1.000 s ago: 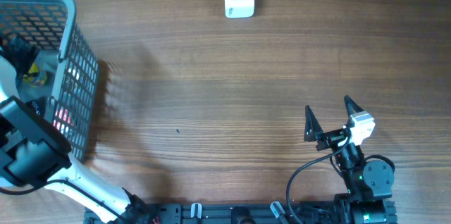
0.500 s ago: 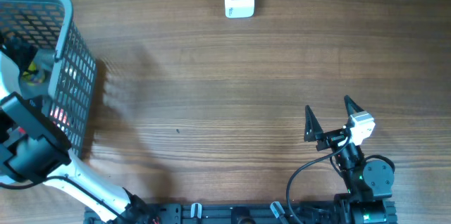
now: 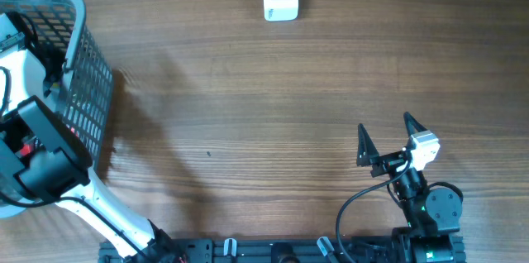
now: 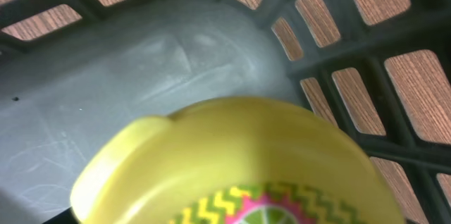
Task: Scan the item barcode
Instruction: 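Reach the left gripper into the basket and grasp the yellow Mentos bottle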
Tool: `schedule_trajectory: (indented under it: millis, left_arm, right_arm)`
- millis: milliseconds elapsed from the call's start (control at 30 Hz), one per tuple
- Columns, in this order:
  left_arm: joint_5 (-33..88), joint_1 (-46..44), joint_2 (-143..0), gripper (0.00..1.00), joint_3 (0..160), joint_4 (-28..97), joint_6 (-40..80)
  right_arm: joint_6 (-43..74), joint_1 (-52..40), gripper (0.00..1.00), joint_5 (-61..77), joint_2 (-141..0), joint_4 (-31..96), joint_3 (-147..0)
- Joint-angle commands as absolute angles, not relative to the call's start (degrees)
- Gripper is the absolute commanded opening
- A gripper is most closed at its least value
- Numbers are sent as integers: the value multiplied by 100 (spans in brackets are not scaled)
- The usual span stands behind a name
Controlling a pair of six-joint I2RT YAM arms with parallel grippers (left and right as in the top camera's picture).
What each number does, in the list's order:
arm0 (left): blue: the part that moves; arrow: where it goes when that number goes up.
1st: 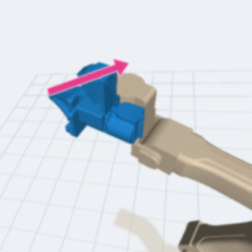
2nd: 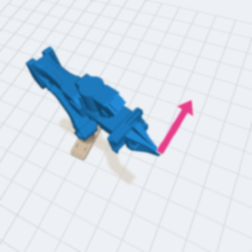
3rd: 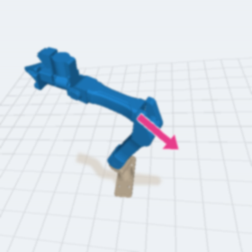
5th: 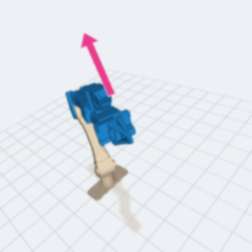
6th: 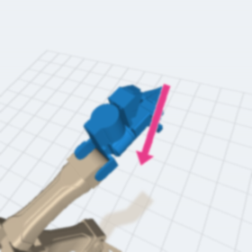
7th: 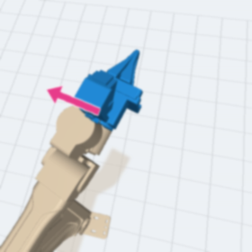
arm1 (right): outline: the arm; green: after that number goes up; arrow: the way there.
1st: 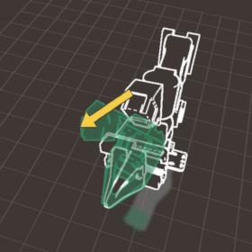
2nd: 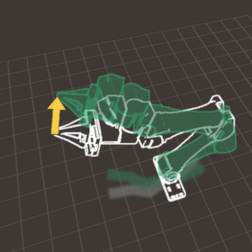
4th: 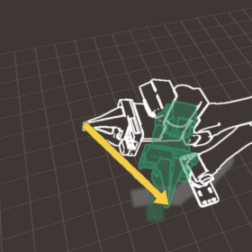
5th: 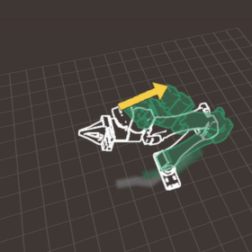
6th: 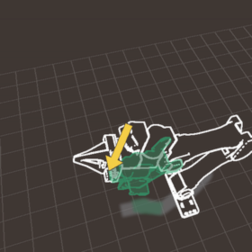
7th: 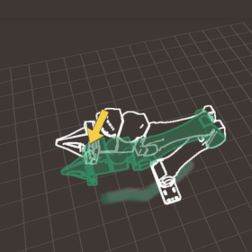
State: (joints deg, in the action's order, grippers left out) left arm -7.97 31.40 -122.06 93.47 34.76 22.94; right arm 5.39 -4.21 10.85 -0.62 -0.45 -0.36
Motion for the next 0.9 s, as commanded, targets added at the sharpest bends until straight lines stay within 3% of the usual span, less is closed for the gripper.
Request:
schedule_trajectory:
  millis: [0, 33, 67, 133, 600, 867]
  left_arm:
    - [-1168, 3162, -12269, 64, 9334, 3489, 2272]
    - [-1166, 3162, -12256, 59, 9334, 3492, 2274]
    - [-1166, 3162, -12243, 48, 9334, 3485, 2274]
    - [-1168, 3162, -12202, 43, 9334, 3450, 2274]
    - [-1317, 3166, -11432, 37, 9334, 3479, 2274]
    - [-1313, 3166, -10431, 38, 9334, 3736, 2276]
  right_arm:
    - [637, -454, 100, 1028, -27, -75, -30]
    - [635, -454, 100, 1028, -27, -75, -30]
    - [635, -454, 100, 1028, -25, -75, -30]
    - [637, -454, 100, 1028, -25, -75, -30]
    - [637, -454, 100, 1028, -27, -75, -30]
    - [637, -454, 100, 1028, -27, -75, -30]
